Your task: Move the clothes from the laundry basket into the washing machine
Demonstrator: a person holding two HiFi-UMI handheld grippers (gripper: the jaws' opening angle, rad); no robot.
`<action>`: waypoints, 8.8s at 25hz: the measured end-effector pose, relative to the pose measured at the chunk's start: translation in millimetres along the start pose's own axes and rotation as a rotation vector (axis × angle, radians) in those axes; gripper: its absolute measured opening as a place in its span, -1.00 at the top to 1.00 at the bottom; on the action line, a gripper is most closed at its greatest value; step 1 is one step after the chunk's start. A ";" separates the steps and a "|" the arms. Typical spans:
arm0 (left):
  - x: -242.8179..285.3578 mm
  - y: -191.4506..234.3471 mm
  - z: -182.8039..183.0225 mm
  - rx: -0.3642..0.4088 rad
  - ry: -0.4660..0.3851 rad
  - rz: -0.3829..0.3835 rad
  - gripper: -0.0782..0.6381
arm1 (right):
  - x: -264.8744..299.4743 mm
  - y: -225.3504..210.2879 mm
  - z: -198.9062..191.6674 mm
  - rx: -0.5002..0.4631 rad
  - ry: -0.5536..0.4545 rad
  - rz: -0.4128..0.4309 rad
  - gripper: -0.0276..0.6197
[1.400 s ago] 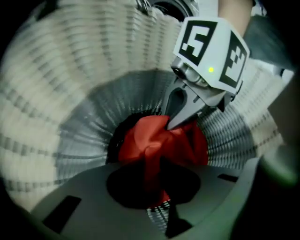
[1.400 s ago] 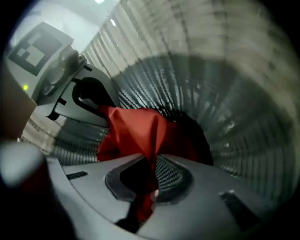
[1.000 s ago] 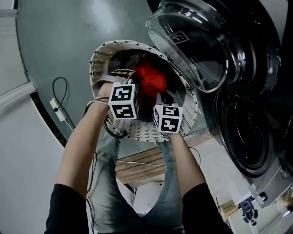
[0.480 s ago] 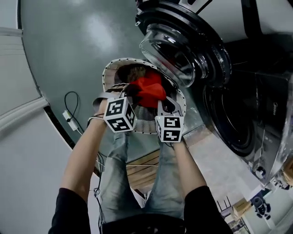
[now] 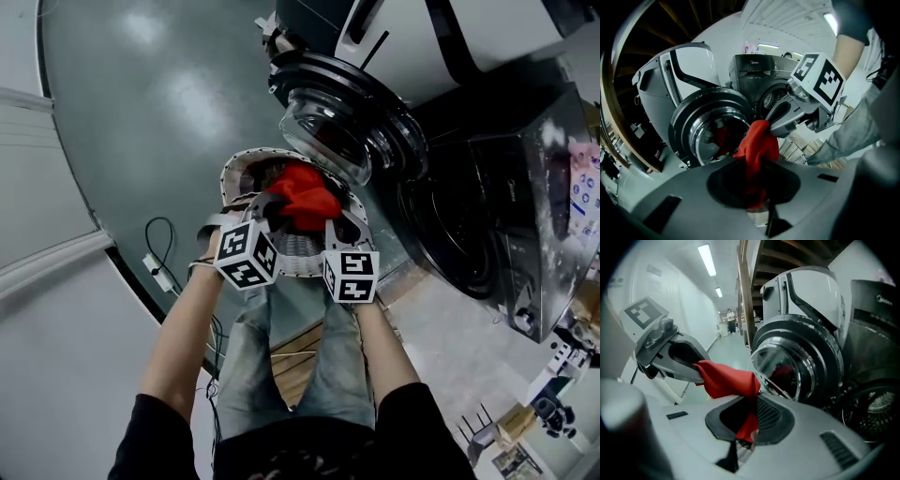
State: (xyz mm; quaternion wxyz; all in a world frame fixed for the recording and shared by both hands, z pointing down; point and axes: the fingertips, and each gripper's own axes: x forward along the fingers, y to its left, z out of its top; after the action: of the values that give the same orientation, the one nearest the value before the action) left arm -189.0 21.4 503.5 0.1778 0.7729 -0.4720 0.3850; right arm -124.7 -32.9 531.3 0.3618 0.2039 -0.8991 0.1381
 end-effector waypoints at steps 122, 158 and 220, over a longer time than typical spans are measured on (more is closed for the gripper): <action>34.6 -195.5 466.2 0.454 -0.467 -0.286 0.58 | -405.1 -320.7 29.9 0.436 -0.489 -0.603 0.81; 238.2 -198.0 338.7 0.343 -0.545 -0.266 0.58 | -232.7 -353.6 -112.4 0.382 -0.552 -0.566 0.81; 565.9 -109.7 375.5 -0.131 -0.543 -0.149 0.34 | -45.4 -620.9 -204.7 0.525 -0.582 -0.786 0.65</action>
State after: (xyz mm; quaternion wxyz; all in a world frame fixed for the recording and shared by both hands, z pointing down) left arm 212.6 -499.8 704.6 0.1222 0.8671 -0.4681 0.1188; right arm 316.4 -485.3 705.0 0.0598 0.6372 -0.7536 0.1499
